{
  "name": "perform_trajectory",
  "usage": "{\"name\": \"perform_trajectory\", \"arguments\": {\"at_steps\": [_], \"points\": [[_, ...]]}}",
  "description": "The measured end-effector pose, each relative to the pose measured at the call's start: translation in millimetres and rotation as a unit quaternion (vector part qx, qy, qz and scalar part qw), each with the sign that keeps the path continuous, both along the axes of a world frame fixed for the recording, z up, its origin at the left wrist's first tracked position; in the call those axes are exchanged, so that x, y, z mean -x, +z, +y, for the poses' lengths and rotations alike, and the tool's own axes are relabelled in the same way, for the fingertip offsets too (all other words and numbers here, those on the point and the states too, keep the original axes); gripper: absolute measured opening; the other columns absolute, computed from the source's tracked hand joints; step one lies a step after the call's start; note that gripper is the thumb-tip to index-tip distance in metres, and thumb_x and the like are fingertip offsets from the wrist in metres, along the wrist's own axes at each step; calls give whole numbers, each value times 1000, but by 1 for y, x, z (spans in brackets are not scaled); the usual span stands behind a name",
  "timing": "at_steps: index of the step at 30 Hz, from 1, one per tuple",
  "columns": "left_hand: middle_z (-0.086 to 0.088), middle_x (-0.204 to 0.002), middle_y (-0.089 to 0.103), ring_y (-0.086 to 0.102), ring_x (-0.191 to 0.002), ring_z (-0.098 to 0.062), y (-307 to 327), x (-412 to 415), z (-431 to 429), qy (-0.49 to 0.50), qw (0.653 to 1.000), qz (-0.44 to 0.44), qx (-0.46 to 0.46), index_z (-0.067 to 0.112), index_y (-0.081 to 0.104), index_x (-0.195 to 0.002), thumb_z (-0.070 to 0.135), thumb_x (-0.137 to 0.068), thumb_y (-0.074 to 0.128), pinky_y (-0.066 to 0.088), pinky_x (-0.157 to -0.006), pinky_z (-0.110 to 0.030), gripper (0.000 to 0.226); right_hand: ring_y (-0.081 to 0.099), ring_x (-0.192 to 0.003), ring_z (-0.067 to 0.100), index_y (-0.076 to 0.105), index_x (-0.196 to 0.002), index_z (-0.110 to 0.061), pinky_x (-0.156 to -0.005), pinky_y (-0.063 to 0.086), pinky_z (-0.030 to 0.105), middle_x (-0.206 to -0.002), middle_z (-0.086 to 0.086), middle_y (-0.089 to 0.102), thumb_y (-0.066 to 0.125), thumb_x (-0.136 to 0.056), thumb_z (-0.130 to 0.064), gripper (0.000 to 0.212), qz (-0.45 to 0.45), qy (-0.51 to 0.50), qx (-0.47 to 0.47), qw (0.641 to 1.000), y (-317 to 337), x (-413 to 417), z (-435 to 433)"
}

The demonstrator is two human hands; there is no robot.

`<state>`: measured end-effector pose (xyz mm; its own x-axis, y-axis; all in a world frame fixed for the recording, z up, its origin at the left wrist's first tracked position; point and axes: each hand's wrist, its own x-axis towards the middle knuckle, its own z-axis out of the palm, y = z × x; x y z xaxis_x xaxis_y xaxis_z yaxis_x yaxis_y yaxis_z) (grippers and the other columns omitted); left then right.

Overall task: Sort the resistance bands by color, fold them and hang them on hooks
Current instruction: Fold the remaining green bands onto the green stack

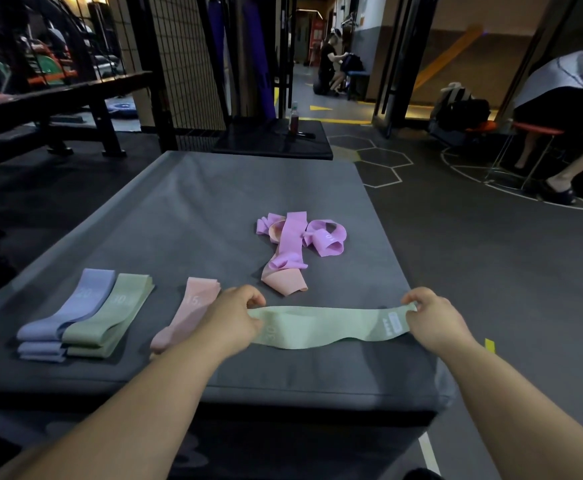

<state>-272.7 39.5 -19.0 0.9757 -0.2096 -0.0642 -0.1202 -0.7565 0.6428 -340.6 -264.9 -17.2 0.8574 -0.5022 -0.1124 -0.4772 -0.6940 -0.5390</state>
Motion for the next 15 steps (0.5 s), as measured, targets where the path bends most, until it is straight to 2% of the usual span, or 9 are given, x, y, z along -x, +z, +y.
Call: {"name": "perform_trajectory", "arguments": {"at_steps": [7, 10, 15], "points": [[9, -104, 63, 59, -94, -16, 2, -6, 0, 53, 995, 24, 79, 28, 57, -96, -5, -85, 40, 41, -61, -22, 39, 55, -71, 23, 53, -104, -24, -57, 41, 30, -94, 7, 61, 41, -92, -6, 25, -26, -11, -32, 999, 2, 4, -4], [8, -107, 61, 58, -97, -17, 1, -4, -2, 39, 998, 35, 31, 27, 57, -98, -6, -84, 37, 42, -63, -23, 41, 53, -71, 21, 51, -104, -24, -59, 39, 31, -85, 4, 57, 38, -90, -5, 27, 15, 9, -15, 1000, 3, 5, -2], [2, -113, 54, 54, -99, -20, -1, 3, -7, -1, 993, 36, -116, 28, 57, -101, -3, -82, 39, 48, -78, -31, 41, 50, -76, 18, 54, -108, -26, -65, 39, 30, -104, 7, 58, 37, -91, -5, 32, 77, 48, 34, 995, 0, 4, -1]]}}
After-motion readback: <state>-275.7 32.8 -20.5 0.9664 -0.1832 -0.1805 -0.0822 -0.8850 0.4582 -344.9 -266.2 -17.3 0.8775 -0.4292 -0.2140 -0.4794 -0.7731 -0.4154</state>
